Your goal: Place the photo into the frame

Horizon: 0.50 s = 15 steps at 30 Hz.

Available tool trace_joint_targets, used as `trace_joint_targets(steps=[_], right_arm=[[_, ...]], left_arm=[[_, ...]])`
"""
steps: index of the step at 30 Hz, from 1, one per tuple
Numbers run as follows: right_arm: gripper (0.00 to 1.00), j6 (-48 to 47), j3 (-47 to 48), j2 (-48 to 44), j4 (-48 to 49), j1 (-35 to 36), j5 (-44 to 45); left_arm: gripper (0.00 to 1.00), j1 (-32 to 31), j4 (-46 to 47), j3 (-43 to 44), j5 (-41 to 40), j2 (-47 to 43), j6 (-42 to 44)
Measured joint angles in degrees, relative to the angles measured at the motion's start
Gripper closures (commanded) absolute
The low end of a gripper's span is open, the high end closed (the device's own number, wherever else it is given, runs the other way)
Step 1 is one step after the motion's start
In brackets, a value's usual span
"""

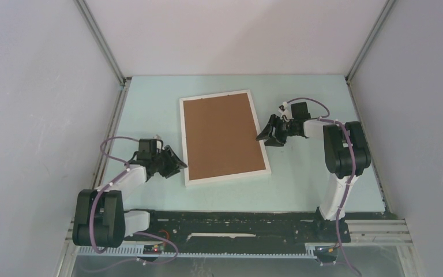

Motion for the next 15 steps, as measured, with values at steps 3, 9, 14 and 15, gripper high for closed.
trace_joint_targets(steps=[3,9,14,15], right_arm=[[0.35,0.00,0.00,0.00,0.00,0.00,0.00],[0.35,0.00,0.00,0.00,0.00,0.00,-0.02],[0.35,0.00,0.00,0.00,0.00,0.00,-0.02],[0.35,0.00,0.00,0.00,0.00,0.00,-0.02]], left_arm=[[0.50,0.02,0.26,0.24,0.22,0.57,0.00],[0.52,0.00,0.76,1.60,0.59,2.80,0.02],[0.55,0.02,0.72,2.51,1.18,3.98,0.20],[0.55,0.02,0.48,2.80,1.31,4.17,0.42]])
